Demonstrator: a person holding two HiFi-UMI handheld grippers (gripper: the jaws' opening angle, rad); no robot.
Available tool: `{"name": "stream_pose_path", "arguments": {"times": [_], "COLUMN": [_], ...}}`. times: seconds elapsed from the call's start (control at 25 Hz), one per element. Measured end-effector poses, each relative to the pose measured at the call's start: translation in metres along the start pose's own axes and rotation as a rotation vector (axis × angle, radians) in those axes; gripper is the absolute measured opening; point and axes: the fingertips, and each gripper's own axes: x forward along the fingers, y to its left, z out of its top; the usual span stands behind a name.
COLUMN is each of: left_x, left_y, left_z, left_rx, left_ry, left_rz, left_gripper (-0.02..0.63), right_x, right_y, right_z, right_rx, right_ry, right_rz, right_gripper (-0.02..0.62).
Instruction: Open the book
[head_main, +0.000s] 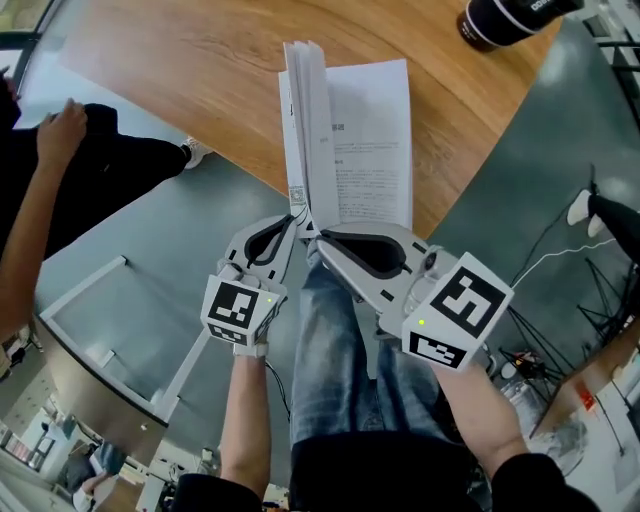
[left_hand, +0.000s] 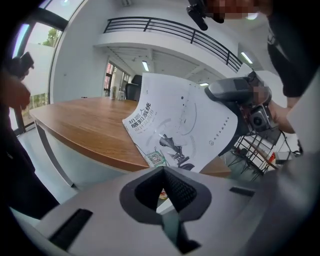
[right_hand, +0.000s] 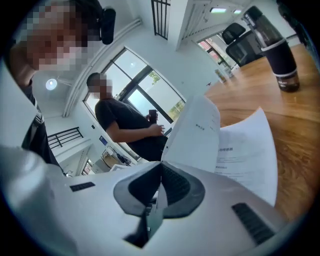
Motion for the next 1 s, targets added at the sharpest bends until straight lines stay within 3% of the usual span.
{"name": "stream_pose_path", "arguments": {"times": [0.2, 0.36, 0.52, 1.0], "left_x": [-0.004, -0.009, -0.024, -0.065], "left_y": [0.000, 0.001, 0.012, 0.056], "left_z": [-0.001, 0.000, -0.003, -0.019], "left_rx": [0.025, -0.010, -0.048, -0.061], "left_ry": [0.004, -0.015, -0.037, -0.049], "left_rz": [-0.059, -0.091, -0.082, -0.052], "left_gripper": [0.007, 0.008, 0.008, 0.008], "right_x": [0.025, 0.041, 0.057, 0.128], "right_y": [0.014, 0.026, 0.037, 0.053], "right_z": [0.001, 0.006, 0.010, -0.002], "right_rx": [0.007, 0.002, -0.004, 0.015], "right_ry": [-0.011, -0.014, -0.028, -0.030], "right_rz": [0.022, 0.052, 0.078, 0.128], "right_gripper": [-0.008, -0.008, -0.008, 0.027]}}
